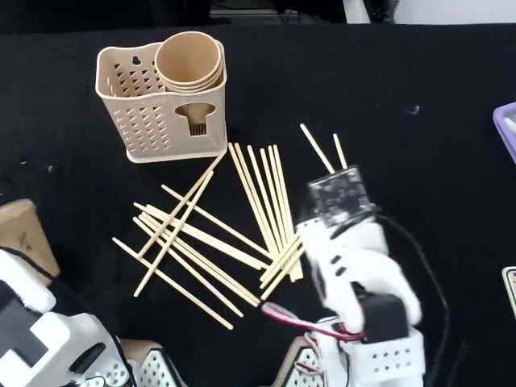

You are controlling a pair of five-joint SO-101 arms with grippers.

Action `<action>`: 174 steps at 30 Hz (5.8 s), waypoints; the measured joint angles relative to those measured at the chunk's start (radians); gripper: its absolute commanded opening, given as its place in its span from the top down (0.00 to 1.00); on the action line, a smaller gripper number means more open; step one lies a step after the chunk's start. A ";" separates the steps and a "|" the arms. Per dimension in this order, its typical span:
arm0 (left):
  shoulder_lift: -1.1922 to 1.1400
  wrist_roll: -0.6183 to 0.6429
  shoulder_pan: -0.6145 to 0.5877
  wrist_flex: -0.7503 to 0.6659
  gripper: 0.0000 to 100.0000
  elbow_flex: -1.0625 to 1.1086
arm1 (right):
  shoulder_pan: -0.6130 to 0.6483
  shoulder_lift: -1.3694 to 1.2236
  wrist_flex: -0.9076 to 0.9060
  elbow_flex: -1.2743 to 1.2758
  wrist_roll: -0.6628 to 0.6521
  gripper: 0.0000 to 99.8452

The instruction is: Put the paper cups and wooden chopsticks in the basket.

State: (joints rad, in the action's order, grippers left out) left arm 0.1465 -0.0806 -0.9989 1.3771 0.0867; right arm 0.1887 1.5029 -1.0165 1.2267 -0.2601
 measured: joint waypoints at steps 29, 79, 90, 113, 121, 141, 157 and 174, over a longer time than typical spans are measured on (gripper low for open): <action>0.411 -0.137 0.072 -0.196 0.80 0.566 | 0.149 -0.002 0.371 0.387 0.123 0.86; 0.445 0.448 0.804 -0.350 0.97 -0.195 | 0.071 -0.002 0.379 0.402 0.123 0.86; 0.126 0.448 0.964 -0.288 0.97 -0.404 | 0.071 -0.002 0.381 0.402 0.123 0.86; -0.080 0.453 0.987 -0.282 0.81 -0.440 | 0.071 -0.002 0.381 0.402 0.123 0.86; -0.080 0.451 0.987 -0.351 0.81 -0.440 | 0.071 -0.002 0.381 0.402 0.123 0.86; -0.080 0.454 0.985 -0.127 0.81 -0.618 | 0.071 -0.002 0.381 0.402 0.123 0.86; -0.063 0.164 0.637 0.376 0.81 -0.647 | 0.051 -0.002 0.204 0.305 0.123 0.86; 0.674 0.133 0.575 -0.514 0.81 0.964 | -0.058 -0.028 -0.141 -0.172 0.101 0.86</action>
State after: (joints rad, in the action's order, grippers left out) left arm 0.8201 0.0529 -0.4235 0.8631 1.0503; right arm 0.1304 1.4753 -1.1577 1.0549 -0.1588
